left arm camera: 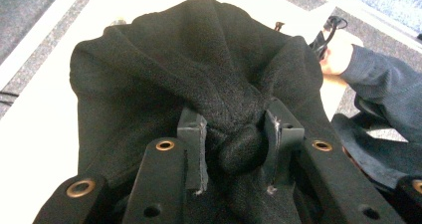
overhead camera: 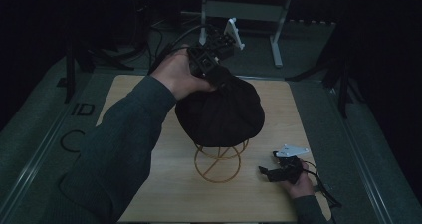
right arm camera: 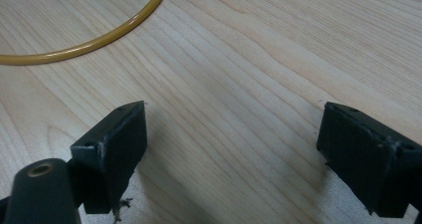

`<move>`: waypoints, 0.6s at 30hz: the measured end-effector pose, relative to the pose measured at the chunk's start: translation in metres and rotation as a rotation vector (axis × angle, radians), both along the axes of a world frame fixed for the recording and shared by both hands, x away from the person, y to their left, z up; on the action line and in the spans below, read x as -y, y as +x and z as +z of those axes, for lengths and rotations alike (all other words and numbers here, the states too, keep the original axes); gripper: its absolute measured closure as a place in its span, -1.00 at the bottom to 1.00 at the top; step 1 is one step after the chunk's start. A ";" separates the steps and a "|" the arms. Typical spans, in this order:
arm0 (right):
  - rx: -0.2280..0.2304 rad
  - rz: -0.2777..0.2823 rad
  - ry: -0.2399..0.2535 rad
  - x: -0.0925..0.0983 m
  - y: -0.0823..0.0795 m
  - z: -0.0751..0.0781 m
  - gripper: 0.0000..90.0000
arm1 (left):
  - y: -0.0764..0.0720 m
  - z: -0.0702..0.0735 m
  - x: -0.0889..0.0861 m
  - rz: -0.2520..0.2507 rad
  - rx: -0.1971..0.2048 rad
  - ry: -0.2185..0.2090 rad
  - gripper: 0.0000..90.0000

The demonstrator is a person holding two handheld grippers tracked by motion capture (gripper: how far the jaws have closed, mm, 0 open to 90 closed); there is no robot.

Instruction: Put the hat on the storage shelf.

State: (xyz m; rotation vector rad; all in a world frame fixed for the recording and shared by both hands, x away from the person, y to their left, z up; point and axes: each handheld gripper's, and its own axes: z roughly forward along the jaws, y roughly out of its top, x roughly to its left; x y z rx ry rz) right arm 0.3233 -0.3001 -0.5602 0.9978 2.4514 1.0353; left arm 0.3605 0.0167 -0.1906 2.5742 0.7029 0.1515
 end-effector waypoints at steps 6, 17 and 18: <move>0.000 0.000 0.000 0.000 0.000 0.000 -0.73 | 0.001 -0.009 0.000 -0.003 -0.020 0.005 0.49; 0.003 0.001 0.000 0.000 0.000 0.000 -0.73 | 0.003 -0.032 -0.004 -0.007 -0.071 0.033 0.48; 0.003 0.001 0.000 0.000 0.000 0.000 -0.73 | 0.003 -0.033 -0.004 -0.009 -0.071 0.037 0.48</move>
